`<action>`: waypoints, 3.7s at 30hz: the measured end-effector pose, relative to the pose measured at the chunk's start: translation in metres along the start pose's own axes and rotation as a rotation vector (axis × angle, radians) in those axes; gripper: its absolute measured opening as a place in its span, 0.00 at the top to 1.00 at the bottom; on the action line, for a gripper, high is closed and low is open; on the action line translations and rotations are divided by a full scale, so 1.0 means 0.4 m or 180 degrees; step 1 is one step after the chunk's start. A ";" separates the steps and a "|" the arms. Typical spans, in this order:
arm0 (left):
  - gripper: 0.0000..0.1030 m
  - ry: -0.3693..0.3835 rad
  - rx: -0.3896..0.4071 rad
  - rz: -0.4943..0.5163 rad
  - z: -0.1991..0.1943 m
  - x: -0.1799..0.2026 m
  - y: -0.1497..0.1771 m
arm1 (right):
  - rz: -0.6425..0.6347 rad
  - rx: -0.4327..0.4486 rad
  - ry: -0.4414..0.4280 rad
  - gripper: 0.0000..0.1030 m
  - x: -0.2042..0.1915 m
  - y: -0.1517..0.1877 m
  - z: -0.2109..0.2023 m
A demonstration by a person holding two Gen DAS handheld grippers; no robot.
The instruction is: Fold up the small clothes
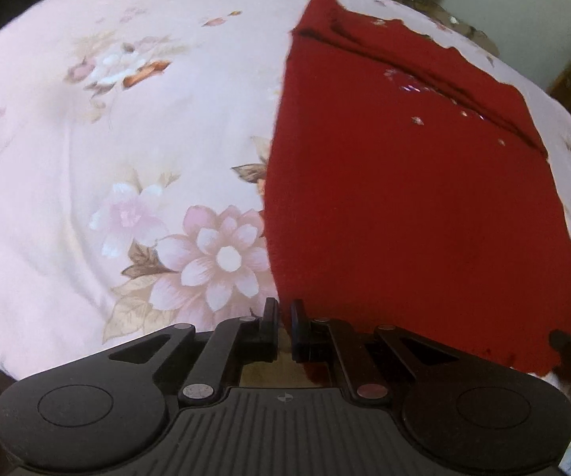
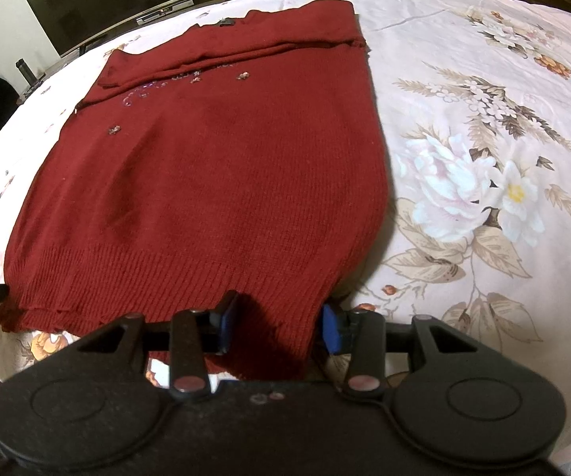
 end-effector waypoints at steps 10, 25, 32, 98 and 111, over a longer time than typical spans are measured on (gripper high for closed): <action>0.97 0.0068 0.0154 0.0187 -0.021 0.026 -0.036 | 0.0020 0.0036 -0.0002 0.57 -0.004 -0.001 -0.004; 0.88 -0.0036 0.0679 0.0018 -0.062 0.003 -0.015 | 0.0047 0.0065 -0.0012 0.56 -0.003 0.003 -0.003; 0.21 -0.0130 0.0563 0.0069 -0.066 0.026 -0.023 | 0.0058 0.0096 -0.0022 0.56 0.000 0.005 -0.009; 0.92 0.0794 0.0189 0.0323 0.199 0.110 -0.535 | -0.0165 0.0479 0.0004 0.37 0.132 -0.441 0.160; 0.90 0.0972 0.0172 0.0430 0.209 0.142 -0.520 | -0.0426 0.0525 -0.0386 0.31 0.142 -0.425 0.105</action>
Point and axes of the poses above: each gripper's, at about its wrist camera, not at the fingertips, and z roughly the way its jaws point, x to its right, y to its underside, the point moved 1 cm from there along z, roughly the way its jaws point, and after that the axes turned 9 degrees about -y, right-handed, at the moved point
